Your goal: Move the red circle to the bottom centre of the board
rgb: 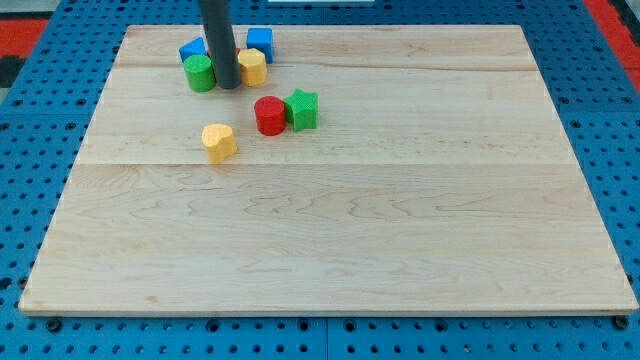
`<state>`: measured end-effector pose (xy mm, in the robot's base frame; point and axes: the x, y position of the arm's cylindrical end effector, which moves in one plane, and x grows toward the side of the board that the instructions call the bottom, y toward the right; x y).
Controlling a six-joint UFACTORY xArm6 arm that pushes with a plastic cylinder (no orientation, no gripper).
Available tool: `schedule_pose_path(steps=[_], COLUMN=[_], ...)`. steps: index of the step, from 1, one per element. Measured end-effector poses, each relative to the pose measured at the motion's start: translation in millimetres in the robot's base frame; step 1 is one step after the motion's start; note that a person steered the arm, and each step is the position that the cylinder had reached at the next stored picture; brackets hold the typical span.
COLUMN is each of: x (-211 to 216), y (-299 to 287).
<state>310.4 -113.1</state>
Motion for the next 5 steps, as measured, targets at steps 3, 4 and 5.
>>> schedule_pose_path(steps=[3, 4, 5], x=[0.7, 0.7, 19.9], y=[0.6, 4.0, 33.2])
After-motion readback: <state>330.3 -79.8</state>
